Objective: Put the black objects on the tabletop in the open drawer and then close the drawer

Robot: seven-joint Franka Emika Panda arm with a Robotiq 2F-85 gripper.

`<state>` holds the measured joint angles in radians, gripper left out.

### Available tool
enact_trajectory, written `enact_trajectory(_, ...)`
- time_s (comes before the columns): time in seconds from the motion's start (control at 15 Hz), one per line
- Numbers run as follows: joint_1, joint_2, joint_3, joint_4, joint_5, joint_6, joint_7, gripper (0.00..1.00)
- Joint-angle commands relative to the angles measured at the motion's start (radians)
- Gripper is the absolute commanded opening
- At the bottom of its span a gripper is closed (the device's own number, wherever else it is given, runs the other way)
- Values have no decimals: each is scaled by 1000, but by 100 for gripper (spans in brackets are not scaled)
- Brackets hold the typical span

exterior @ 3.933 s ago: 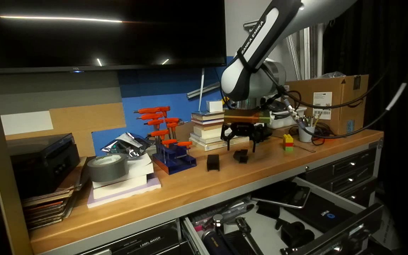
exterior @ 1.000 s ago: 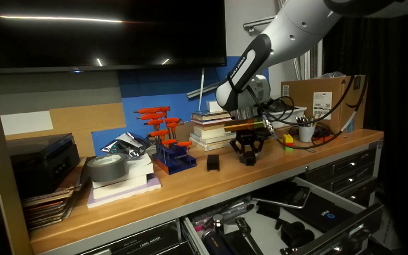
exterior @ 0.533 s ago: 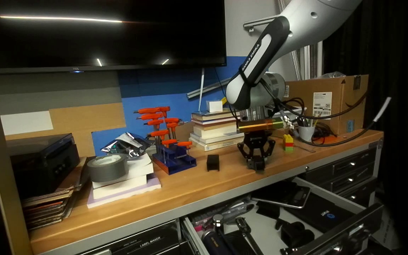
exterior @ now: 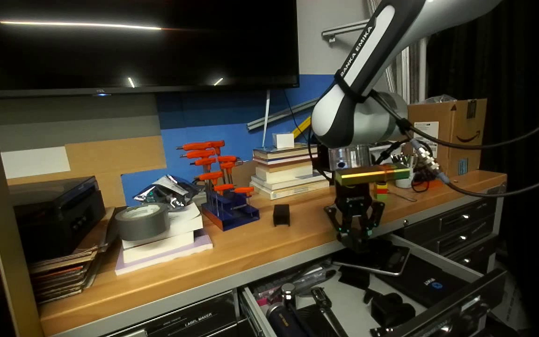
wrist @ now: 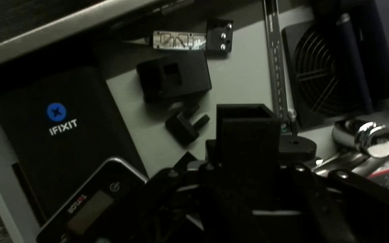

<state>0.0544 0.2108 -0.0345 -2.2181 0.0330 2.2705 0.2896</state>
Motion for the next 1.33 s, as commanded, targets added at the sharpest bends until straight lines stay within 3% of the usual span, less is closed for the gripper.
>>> enact_trajectory(0.0,-3,-117,33,-174,30,94,-55,24)
enact_trajectory(0.33,-7,-131,54,-300,67,253,-91,24)
enact_trajectory(0.73,2,-62,80,-351,103,437,-132,24)
enact_trajectory(1.27,-12,45,140,-347,174,524,-187,24)
